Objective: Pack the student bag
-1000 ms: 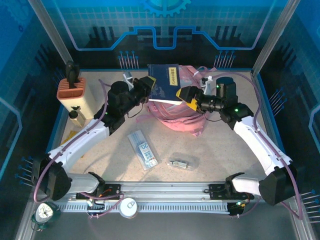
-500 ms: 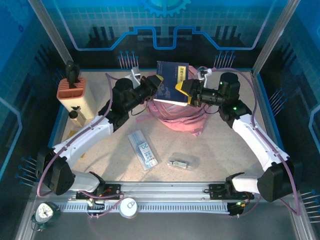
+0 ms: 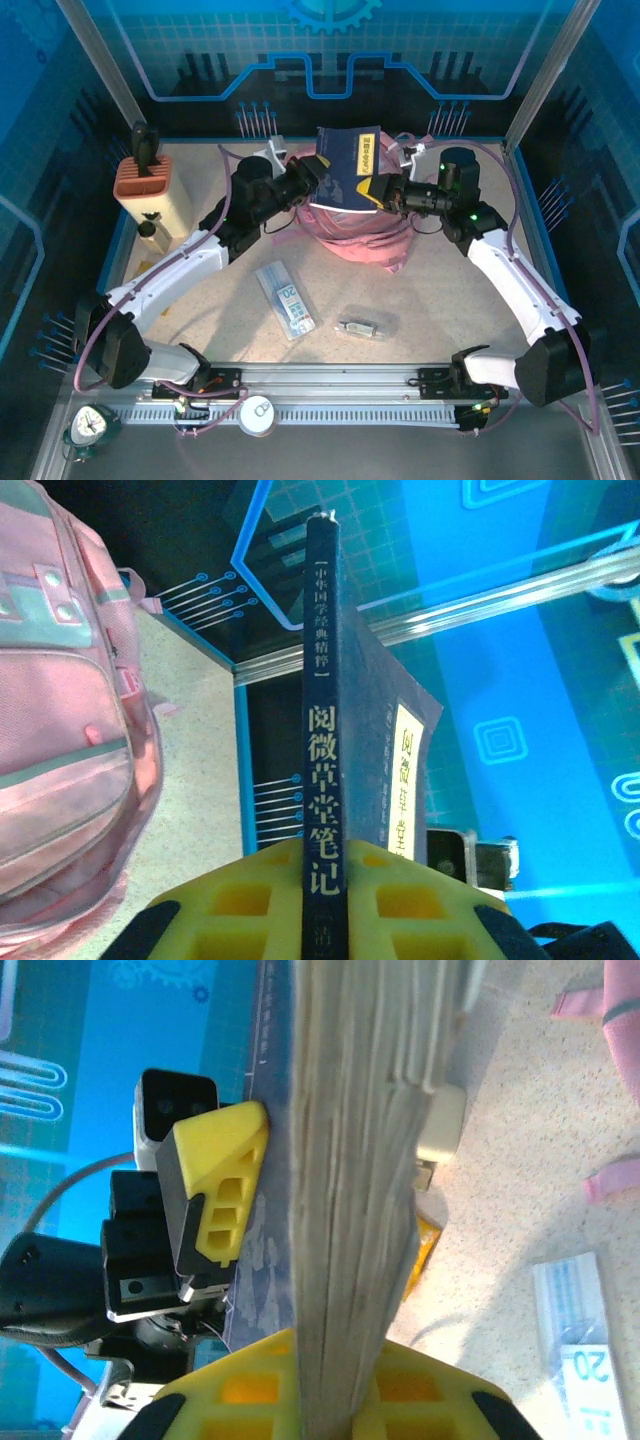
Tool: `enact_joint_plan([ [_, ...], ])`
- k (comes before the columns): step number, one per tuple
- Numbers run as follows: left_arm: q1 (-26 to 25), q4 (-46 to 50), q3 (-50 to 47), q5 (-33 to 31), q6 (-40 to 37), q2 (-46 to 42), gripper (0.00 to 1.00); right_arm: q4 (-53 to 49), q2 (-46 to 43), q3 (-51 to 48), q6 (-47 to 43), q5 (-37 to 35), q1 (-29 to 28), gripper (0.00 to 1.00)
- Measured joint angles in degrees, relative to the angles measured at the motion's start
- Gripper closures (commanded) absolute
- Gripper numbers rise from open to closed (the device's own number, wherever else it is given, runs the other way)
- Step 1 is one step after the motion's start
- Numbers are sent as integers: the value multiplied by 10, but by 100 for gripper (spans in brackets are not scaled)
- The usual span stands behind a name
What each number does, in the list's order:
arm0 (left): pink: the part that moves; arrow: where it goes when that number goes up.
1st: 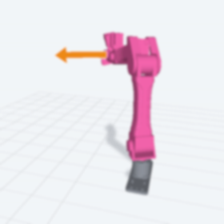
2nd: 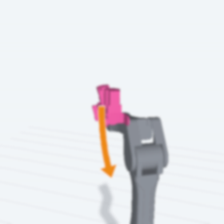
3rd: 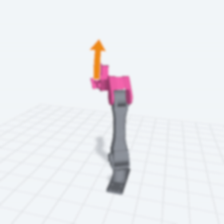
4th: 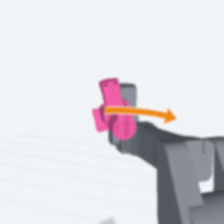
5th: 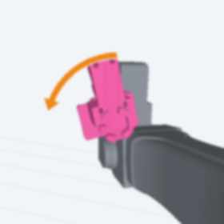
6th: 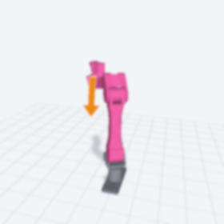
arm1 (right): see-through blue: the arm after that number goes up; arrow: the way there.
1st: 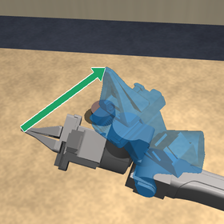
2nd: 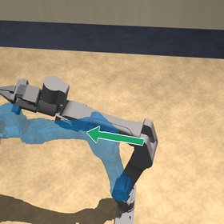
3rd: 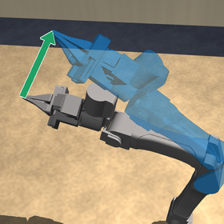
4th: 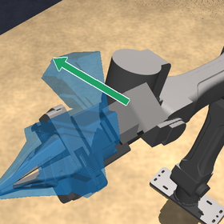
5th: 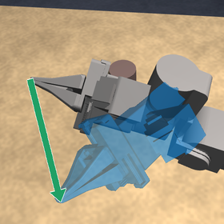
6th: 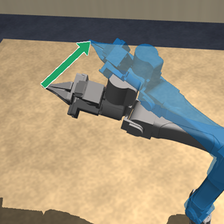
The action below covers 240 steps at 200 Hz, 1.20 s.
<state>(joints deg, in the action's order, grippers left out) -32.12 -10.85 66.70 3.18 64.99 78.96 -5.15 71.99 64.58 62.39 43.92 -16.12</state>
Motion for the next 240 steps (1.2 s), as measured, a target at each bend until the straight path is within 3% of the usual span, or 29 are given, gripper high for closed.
enact_joint_plan([
  [15, -1, 9, 3, 1, -29, 0, 49, -27, -10, 1, -21, -10, 11, 98],
  [29, -1, 29, 5, 1, -68, -3, 45, -71, -22, 6, -47, -28, 29, 98],
  [86, -13, 222, 94, -10, -333, 25, 44, -245, -81, 18, -152, -113, 116, 96],
  [136, -61, 324, 173, -32, -521, 188, 45, -324, -141, -7, -197, -179, 193, 97],
  [214, -106, 389, 304, -29, -662, 364, 46, -355, -145, -59, -214, -212, 248, 97],
  [240, -116, 404, 352, -18, -681, 405, 53, -355, -145, -63, -216, -213, 252, 97],
])
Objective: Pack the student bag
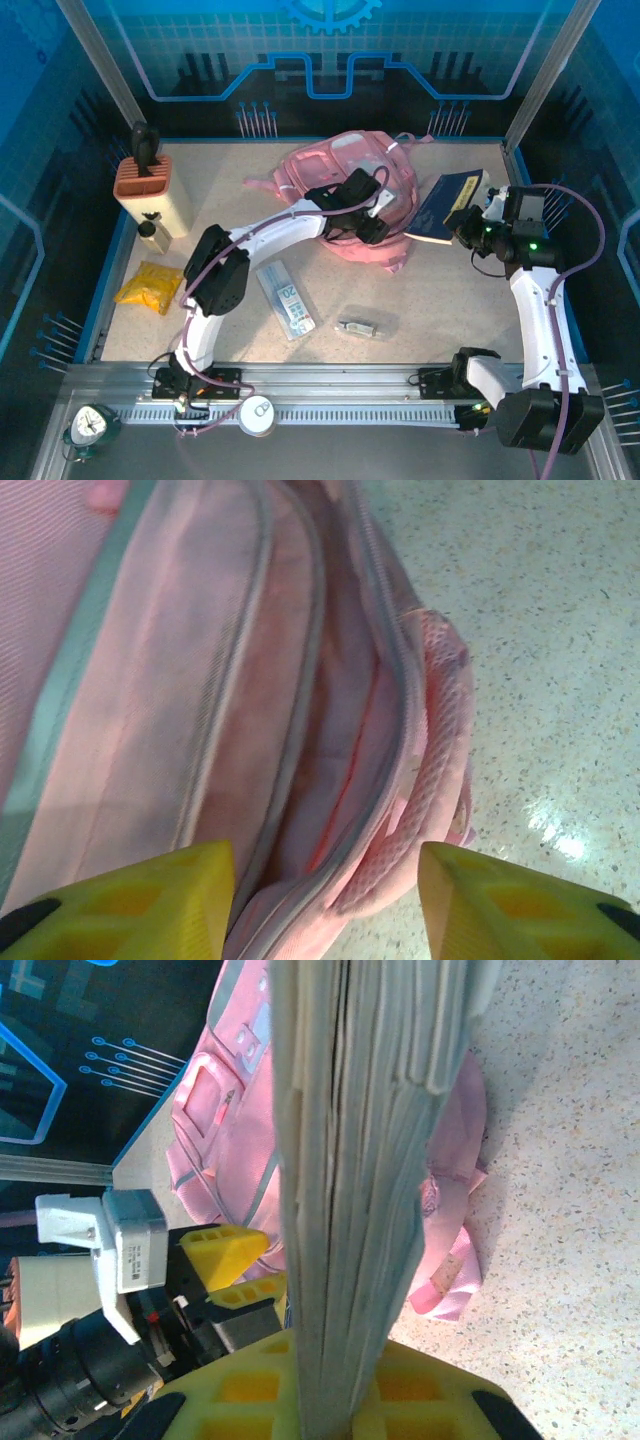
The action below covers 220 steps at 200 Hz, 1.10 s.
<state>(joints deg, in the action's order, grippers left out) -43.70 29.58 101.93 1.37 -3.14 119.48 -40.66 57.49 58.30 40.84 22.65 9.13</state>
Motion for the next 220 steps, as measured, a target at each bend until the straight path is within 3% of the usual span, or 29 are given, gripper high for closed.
enact_joint_plan([
  [55, -4, 14, 38, 24, -3, 59, 59, 0, 0, -12, -8, 0, 13, 96],
  [127, -5, 32, 85, 4, -7, 94, 100, 2, 10, -24, -13, 4, 14, 98],
  [176, -5, 35, 85, -21, -9, 83, 100, 1, 16, -25, -20, 10, 14, 99],
  [220, -2, 36, 84, -62, 2, 6, 100, -12, 16, -26, -38, 3, 11, 99],
])
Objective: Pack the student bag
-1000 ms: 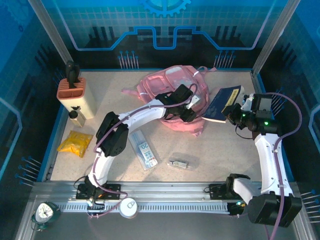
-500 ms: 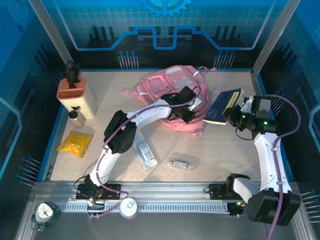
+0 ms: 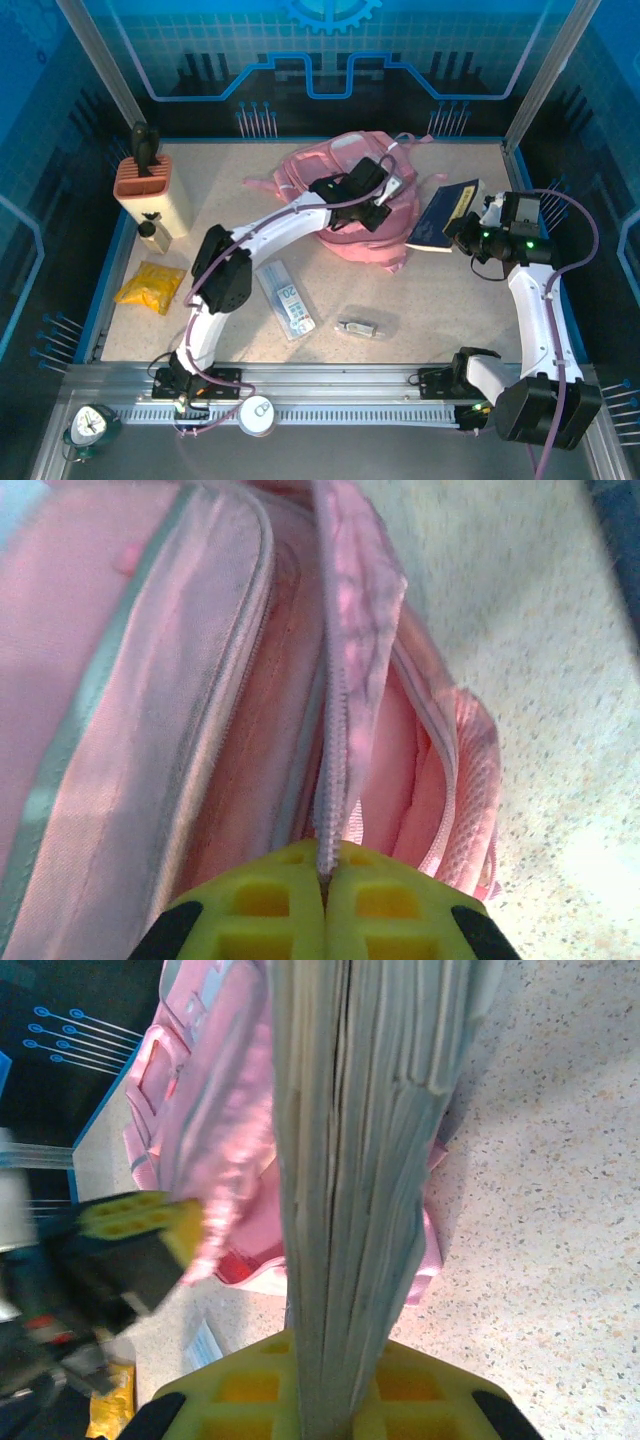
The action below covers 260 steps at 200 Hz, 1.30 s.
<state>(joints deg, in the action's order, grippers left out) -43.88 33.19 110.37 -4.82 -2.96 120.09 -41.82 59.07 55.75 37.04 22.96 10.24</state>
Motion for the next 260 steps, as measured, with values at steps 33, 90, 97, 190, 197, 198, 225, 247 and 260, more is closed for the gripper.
enact_joint_plan([
  [33, 15, 4, 11, -31, 0, -57, 100, 11, 18, -11, 3, 10, -44, 99],
  [90, 28, 38, 32, -90, 0, -78, 100, 201, 146, -59, 76, 58, -198, 98],
  [97, 28, 41, 32, -92, 0, -78, 100, 232, 168, -59, 86, 61, -211, 98],
  [190, 32, 56, 32, -105, 29, -103, 100, 456, 481, 92, 151, 72, -237, 68],
  [197, 32, 56, 32, -105, 30, -103, 100, 456, 488, 98, 145, 70, -237, 60],
  [198, 32, 56, 32, -105, 30, -103, 100, 456, 489, 99, 146, 70, -237, 58],
  [225, 33, 56, 32, -106, 33, -103, 100, 435, 476, 79, 118, 43, -238, 43],
  [247, 33, 55, 31, -106, 38, -104, 100, 405, 426, 31, 98, 10, -242, 45],
  [260, 33, 56, 27, -106, 43, -108, 100, 394, 392, 1, 91, -6, -253, 51],
])
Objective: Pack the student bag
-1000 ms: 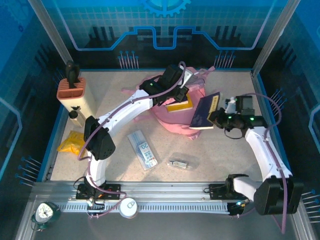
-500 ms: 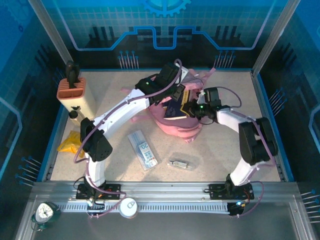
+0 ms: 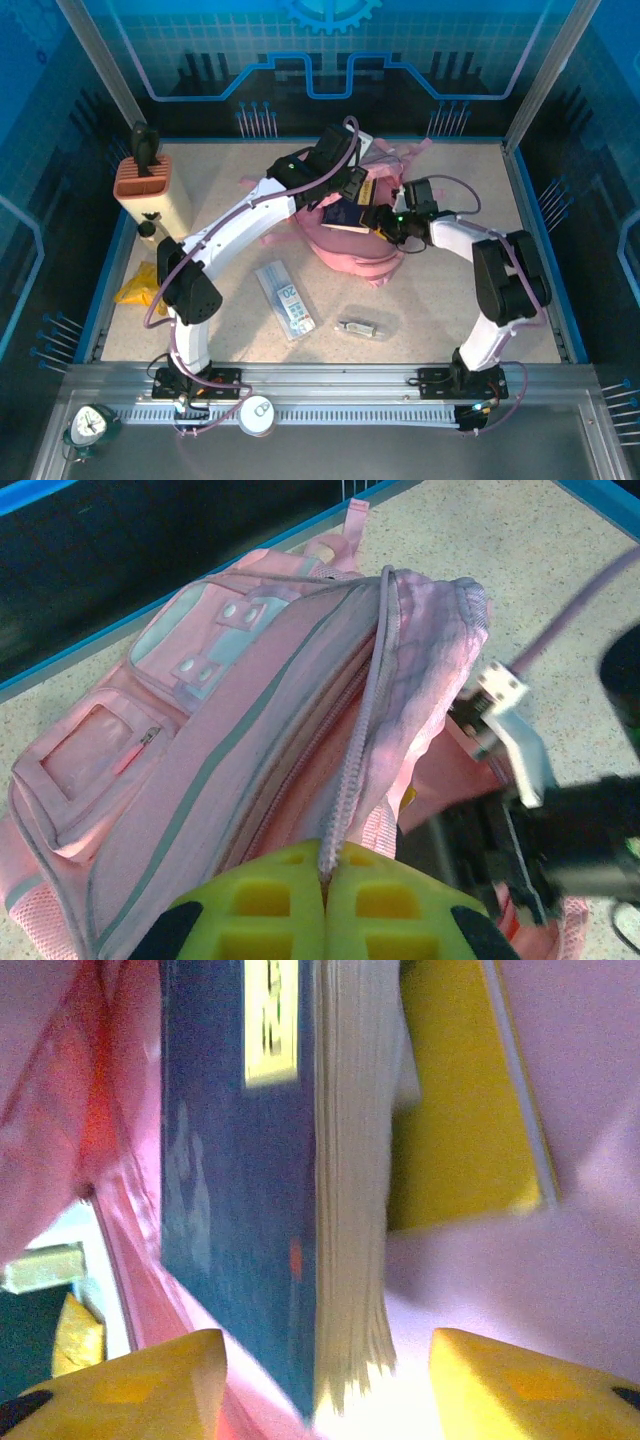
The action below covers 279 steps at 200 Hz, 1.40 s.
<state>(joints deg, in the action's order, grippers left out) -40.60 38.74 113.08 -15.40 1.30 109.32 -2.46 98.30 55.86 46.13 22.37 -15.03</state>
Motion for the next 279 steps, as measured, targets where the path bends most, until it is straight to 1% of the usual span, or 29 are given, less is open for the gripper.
enact_joint_plan([
  [10, 0, 0, -1, 0, 3, -2, 100, -8, -18, -15, 0, -10, -15, 58],
  [20, 0, -2, -5, 0, 3, -4, 100, -9, -24, -22, -4, -15, -33, 67],
  [36, 0, -3, -10, 0, 8, -7, 100, -6, -20, -28, 2, -25, -60, 77],
  [56, 0, -4, -13, 0, 16, -7, 100, -1, 2, -20, 2, -35, -71, 82],
  [77, 0, -4, -13, 0, 18, -7, 100, -2, 38, 15, -6, -56, -66, 83],
  [99, 0, -4, -15, 0, 20, -8, 100, -11, 49, 52, -27, -80, -54, 83],
  [132, 0, -4, -24, 2, 54, -12, 100, -4, 49, 76, -52, -84, -25, 76],
  [147, 0, -5, -28, 7, 78, -13, 100, -5, 47, 67, -60, -81, -21, 69],
  [160, 0, -7, -35, 10, 95, -13, 100, -5, 32, 45, -69, -75, -22, 64],
  [179, -2, -12, -49, 18, 123, -13, 100, -19, -28, -7, -76, -71, -20, 56],
  [199, -5, -14, -59, 32, 160, -13, 100, -45, -123, -50, -81, -73, -15, 48],
  [218, -7, -17, -60, 53, 202, -9, 100, -81, -204, -64, -85, -88, -7, 45],
  [230, -9, -20, -60, 61, 231, -4, 100, -105, -244, -64, -89, -101, -1, 40],
  [238, -13, -22, -60, 64, 251, 2, 100, -120, -265, -64, -92, -109, 5, 38],
  [254, -23, -33, -59, 79, 287, 19, 100, -148, -298, -64, -96, -119, 24, 37],
  [275, -40, -46, -51, 118, 318, 55, 100, -188, -315, -55, -101, -130, 47, 36],
  [279, -42, -48, -51, 124, 322, 61, 96, -196, -316, -50, -103, -132, 48, 36],
])
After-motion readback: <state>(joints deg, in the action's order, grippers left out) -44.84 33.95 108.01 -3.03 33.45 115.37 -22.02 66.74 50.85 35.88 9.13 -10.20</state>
